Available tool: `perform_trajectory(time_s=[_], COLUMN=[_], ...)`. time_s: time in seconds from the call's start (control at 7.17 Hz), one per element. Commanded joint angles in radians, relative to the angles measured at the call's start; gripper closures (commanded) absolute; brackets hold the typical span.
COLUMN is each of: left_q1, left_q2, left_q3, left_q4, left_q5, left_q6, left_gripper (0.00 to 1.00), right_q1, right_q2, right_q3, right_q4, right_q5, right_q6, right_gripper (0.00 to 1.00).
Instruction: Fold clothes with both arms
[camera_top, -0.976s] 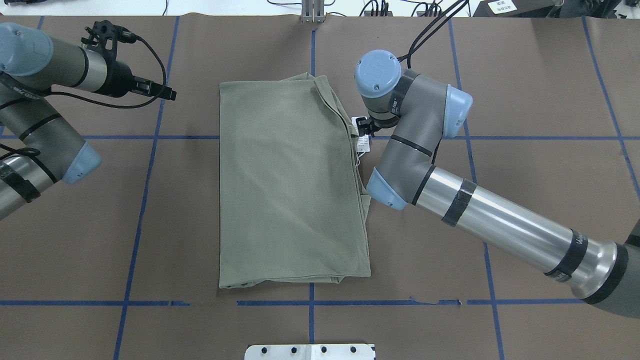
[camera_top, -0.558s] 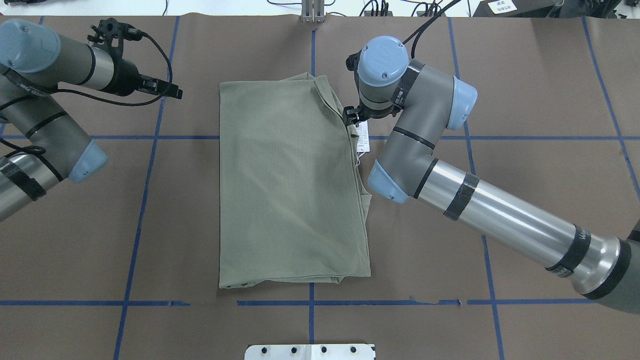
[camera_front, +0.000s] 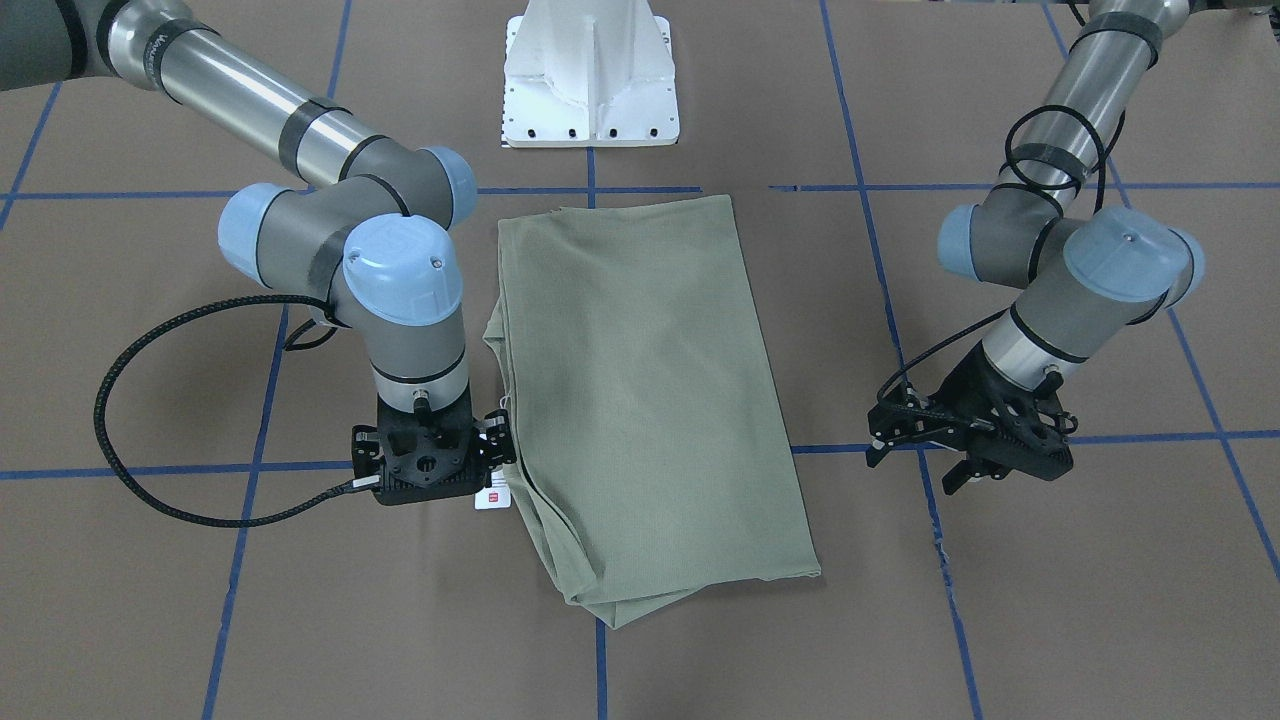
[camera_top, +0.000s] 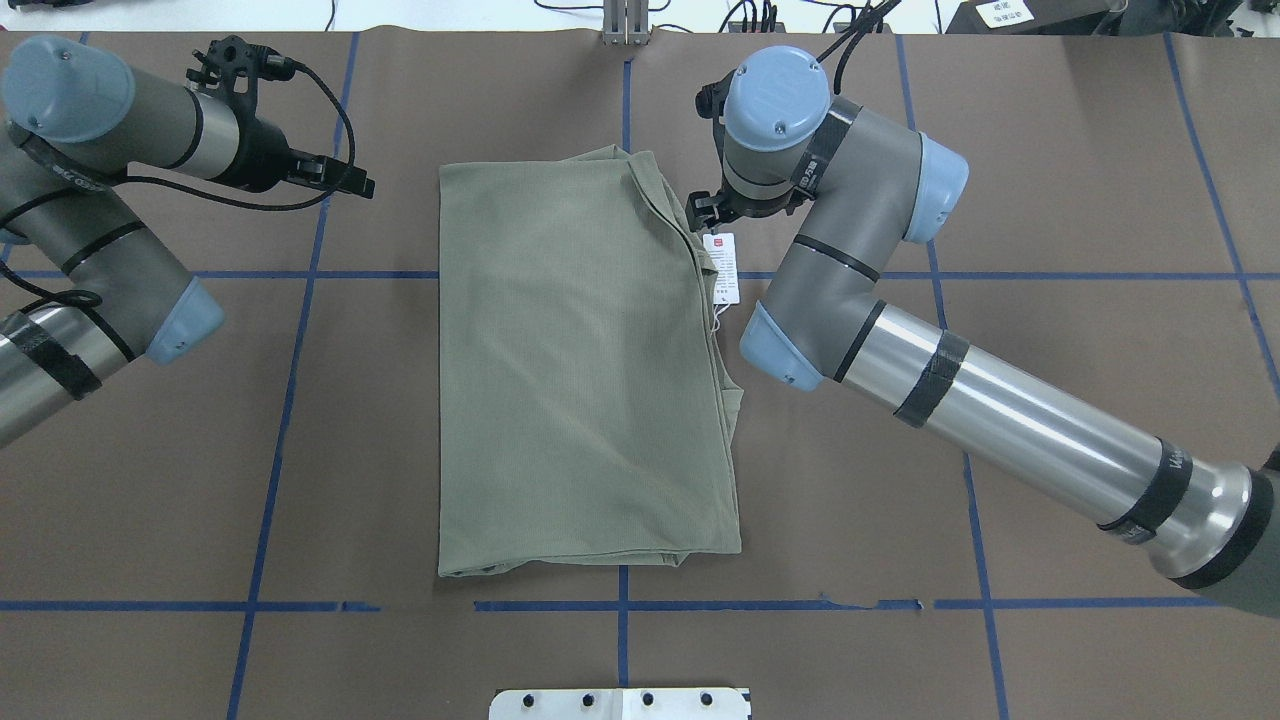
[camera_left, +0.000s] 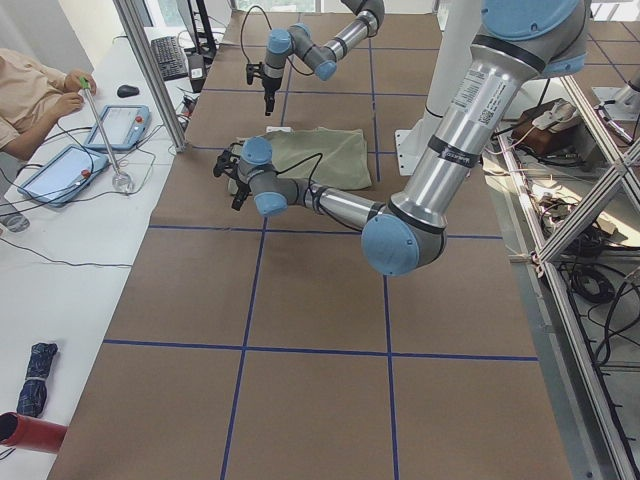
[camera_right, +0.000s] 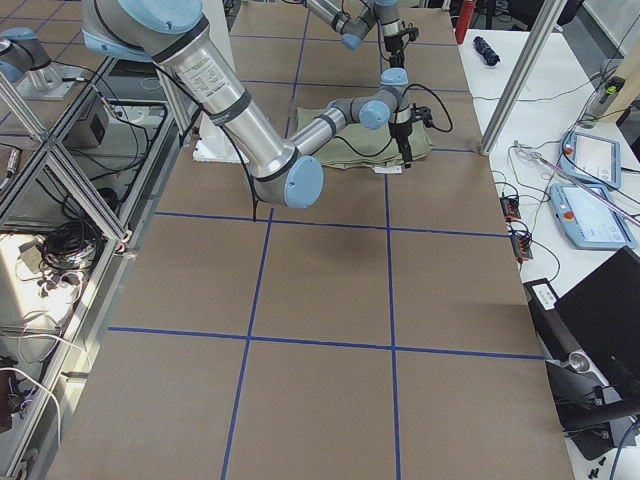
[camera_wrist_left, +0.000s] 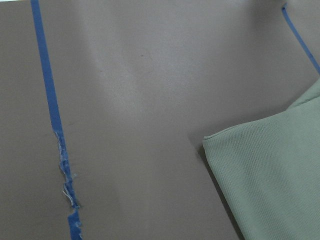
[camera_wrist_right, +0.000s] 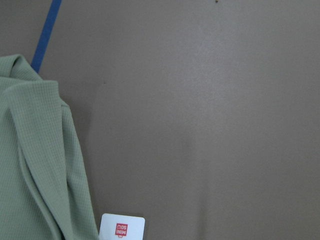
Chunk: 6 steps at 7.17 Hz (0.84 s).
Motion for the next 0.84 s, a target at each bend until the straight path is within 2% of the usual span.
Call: perform_trajectory(time_s=[0.0,0.28,0.42,0.56,0.7], left_q1=[0.002,0.002,0.003,0.005,0.005], left_q2=[-0.015,-0.002,-0.002,0.006,0.009], left_q3=[-0.005,-0.022,-0.03,-0.036,-0.039], left_q4=[0.002,0.0,-0.001,-0.003,-0.003], left_q5=[0.007,0.011,0.011,0.01,0.011], left_q6=[0.0,0.001,0.0,0.0,-0.002], left_gripper=[0.0,0.0,0.0,0.0,0.0], right_q1=[0.005,-0.006,-0.009,-0.031,-0.067], right_q2=[-0.001,0.042,0.144,0.199,0.22], right_q3=[-0.001,-0.057,-0.177,-0.239,-0.246], right_q4=[-0.002,-0.003,-0.005,-0.006,-0.011], right_q5=[-0.001,-0.004,-0.009,-0.015,-0.03], right_q6=[0.032,0.071,0.066,0.072,0.078], right_gripper=[0.0,0.0,0.0,0.0,0.0])
